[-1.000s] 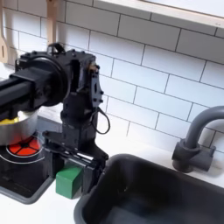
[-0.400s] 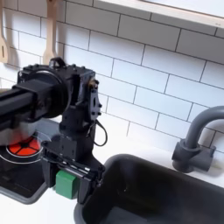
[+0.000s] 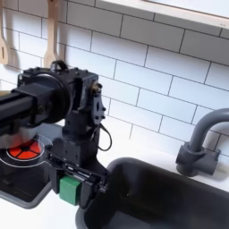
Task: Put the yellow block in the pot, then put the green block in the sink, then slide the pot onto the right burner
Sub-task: 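Put the green block in the sink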
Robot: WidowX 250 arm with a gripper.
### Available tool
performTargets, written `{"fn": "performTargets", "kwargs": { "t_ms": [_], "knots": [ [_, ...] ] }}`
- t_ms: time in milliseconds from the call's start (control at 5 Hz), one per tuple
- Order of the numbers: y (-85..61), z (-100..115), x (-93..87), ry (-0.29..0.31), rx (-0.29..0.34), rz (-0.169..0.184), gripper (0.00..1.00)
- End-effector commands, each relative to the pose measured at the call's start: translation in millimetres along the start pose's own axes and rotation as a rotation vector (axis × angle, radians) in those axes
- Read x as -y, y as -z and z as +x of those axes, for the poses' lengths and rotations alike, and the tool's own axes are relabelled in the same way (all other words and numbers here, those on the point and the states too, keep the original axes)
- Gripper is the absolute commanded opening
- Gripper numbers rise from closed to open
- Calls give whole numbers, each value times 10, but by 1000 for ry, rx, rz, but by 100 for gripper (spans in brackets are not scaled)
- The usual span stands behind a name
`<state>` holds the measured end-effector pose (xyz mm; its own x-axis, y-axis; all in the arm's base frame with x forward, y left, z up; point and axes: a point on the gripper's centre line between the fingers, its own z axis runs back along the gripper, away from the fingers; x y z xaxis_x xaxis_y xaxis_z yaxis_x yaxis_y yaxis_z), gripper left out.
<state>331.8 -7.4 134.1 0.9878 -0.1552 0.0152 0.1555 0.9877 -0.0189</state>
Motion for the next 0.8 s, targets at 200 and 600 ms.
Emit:
{"fn": "performTargets", "kwargs": {
  "t_ms": [200, 600],
  "knots": [
    [-149, 32, -47, -22, 35, -10, 0],
    [-140, 89, -57, -12, 24, -28, 0]
  ]
}}
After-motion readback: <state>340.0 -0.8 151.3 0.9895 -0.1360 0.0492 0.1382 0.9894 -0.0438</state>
